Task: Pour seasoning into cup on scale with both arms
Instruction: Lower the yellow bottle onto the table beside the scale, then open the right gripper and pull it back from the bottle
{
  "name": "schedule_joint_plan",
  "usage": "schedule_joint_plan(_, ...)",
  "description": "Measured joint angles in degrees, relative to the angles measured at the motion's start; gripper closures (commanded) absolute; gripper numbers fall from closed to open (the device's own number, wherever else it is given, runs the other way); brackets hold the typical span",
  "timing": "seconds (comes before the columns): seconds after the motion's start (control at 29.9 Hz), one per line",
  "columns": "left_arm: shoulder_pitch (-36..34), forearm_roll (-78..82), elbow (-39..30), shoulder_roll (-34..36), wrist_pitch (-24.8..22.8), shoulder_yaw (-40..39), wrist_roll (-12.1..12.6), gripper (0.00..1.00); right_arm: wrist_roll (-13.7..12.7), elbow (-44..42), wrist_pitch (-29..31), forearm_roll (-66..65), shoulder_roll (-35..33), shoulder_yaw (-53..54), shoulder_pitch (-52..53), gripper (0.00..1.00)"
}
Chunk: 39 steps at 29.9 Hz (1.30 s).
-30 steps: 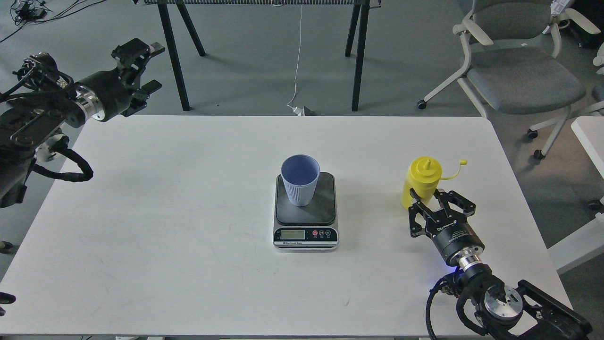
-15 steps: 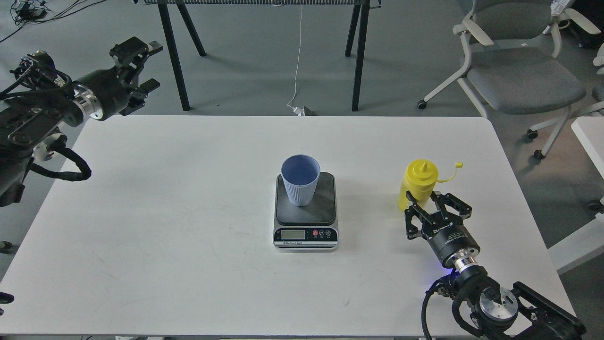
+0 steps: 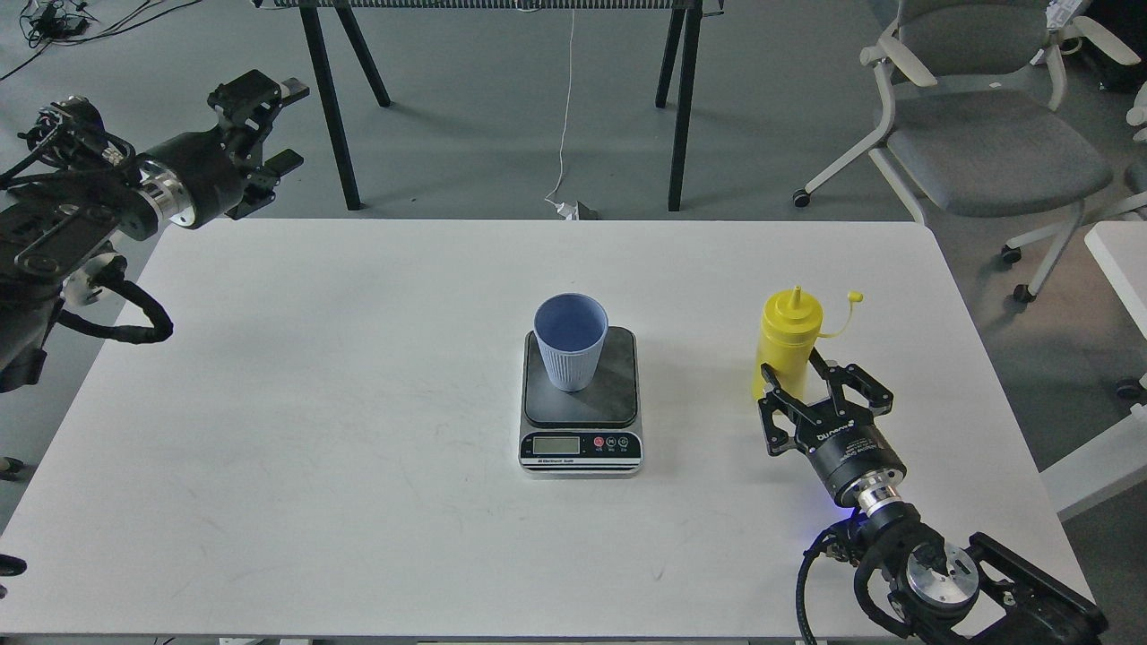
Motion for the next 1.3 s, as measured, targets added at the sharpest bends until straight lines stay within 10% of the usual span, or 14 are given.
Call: schedule_joint_plan(1.3,0.4,2.0,0.0,-0.5,0.0,0.1,0.0,0.01,0.3,8.6,0.0,-0.1,-5.3,0.3,-6.8,0.16)
